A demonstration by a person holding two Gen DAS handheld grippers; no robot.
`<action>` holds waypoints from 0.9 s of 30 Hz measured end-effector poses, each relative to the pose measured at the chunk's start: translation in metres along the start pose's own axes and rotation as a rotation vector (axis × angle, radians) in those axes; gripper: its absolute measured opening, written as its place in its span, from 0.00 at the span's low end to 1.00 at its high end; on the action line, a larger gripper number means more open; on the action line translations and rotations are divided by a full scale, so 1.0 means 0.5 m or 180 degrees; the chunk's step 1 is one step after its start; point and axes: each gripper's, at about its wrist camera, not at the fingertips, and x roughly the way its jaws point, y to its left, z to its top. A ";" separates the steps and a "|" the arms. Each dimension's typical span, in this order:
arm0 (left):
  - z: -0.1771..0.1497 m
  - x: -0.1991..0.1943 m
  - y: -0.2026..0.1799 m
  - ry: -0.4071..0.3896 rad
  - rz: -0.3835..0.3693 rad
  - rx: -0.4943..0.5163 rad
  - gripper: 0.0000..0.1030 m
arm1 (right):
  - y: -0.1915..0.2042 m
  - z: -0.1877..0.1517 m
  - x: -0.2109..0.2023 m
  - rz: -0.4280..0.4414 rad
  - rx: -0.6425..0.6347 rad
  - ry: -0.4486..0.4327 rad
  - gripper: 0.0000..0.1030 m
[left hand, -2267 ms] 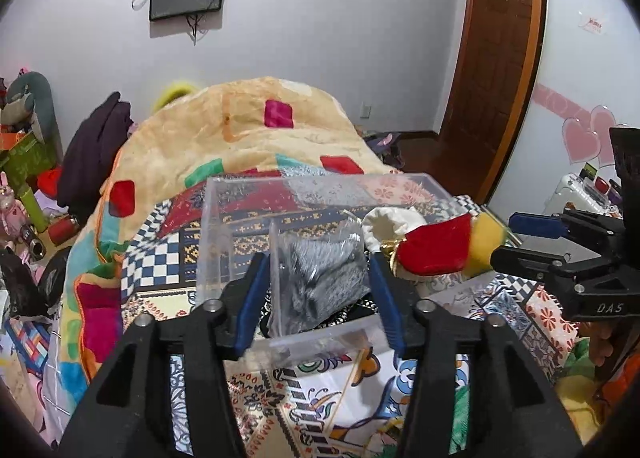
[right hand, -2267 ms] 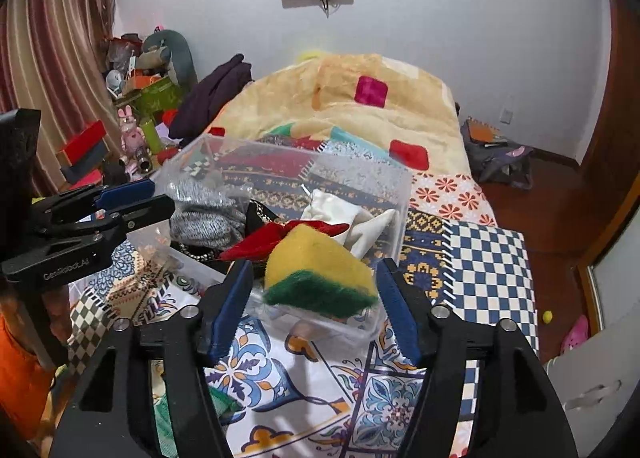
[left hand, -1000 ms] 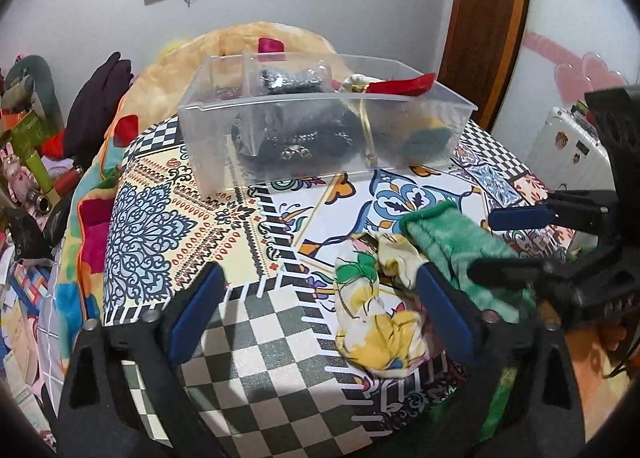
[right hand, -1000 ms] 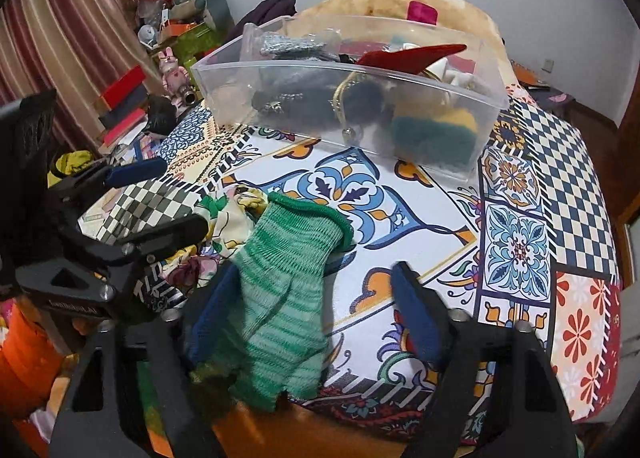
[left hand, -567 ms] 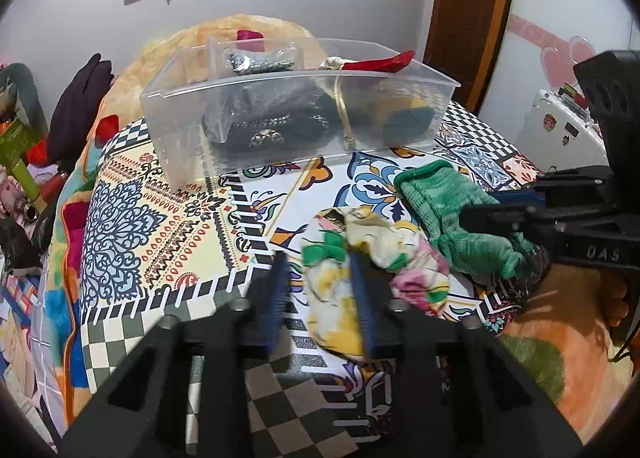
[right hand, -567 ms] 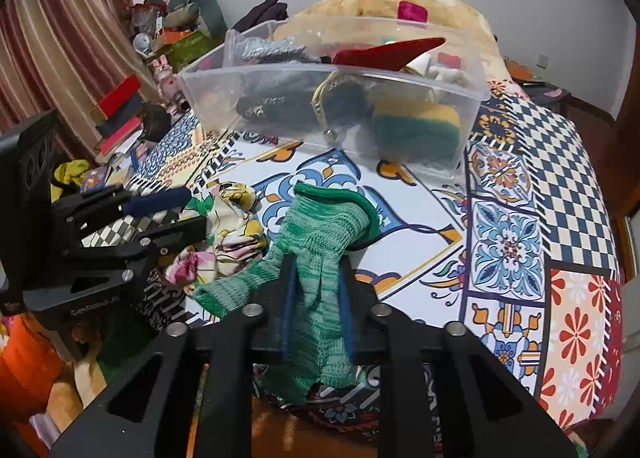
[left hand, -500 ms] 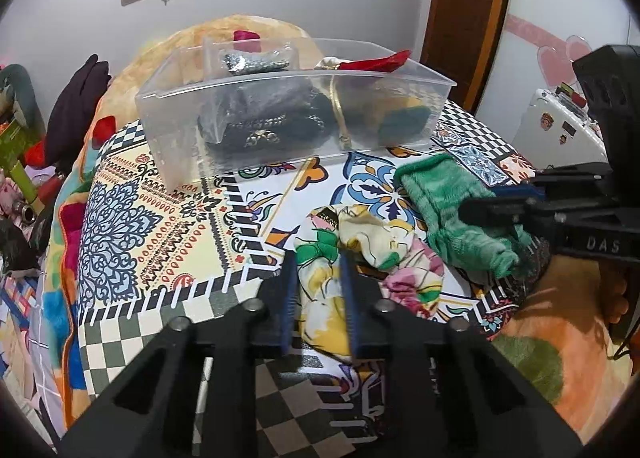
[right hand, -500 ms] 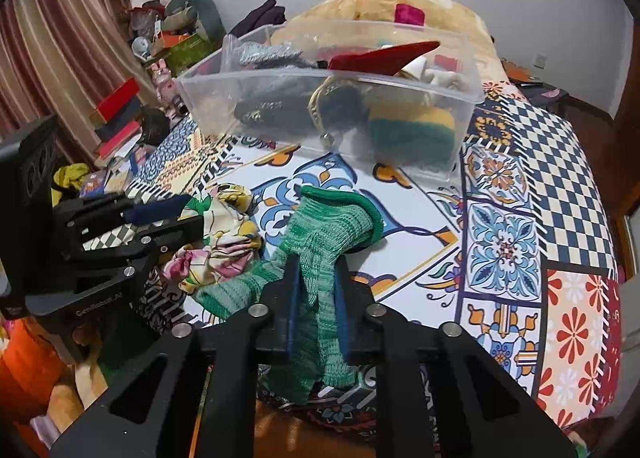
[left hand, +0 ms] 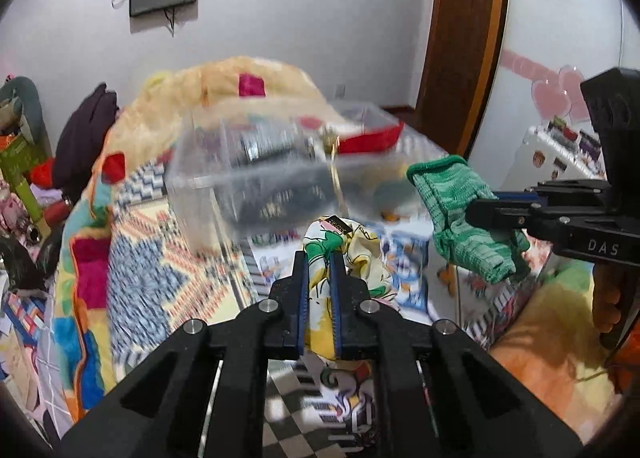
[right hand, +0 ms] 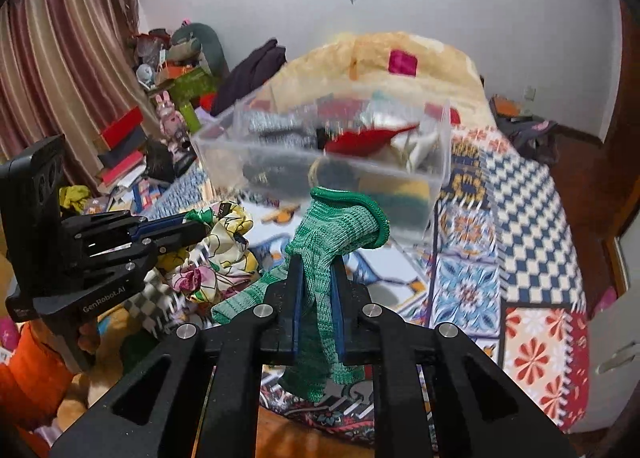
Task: Organize soft objects
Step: 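Lower the floral cloth into the box with the left tool while the right tool releases the glove inside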
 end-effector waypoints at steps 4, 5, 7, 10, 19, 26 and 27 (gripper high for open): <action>0.040 -0.029 0.011 -0.0223 0.0020 -0.0024 0.09 | 0.012 0.037 -0.023 -0.0034 -0.0080 -0.0198 0.11; 0.050 -0.033 0.014 -0.0264 0.0020 -0.0036 0.09 | 0.013 0.044 -0.027 -0.0035 -0.0093 -0.0239 0.11; 0.072 -0.040 0.021 -0.0355 0.0021 -0.0070 0.09 | 0.016 0.060 -0.035 -0.0046 -0.0122 -0.0339 0.11; 0.105 -0.048 0.032 -0.0479 0.0043 -0.0112 0.09 | 0.022 0.088 -0.041 -0.0056 -0.0160 -0.0478 0.11; 0.179 -0.027 0.069 -0.0662 0.0162 -0.0245 0.09 | 0.017 0.158 -0.019 -0.0093 -0.0118 -0.0733 0.11; 0.197 0.041 0.099 -0.0512 0.0209 -0.0361 0.09 | 0.004 0.187 0.041 -0.0124 -0.0038 -0.0661 0.11; 0.198 0.051 0.102 -0.0484 0.0209 -0.0374 0.09 | 0.001 0.190 0.050 -0.0122 -0.0029 -0.0637 0.11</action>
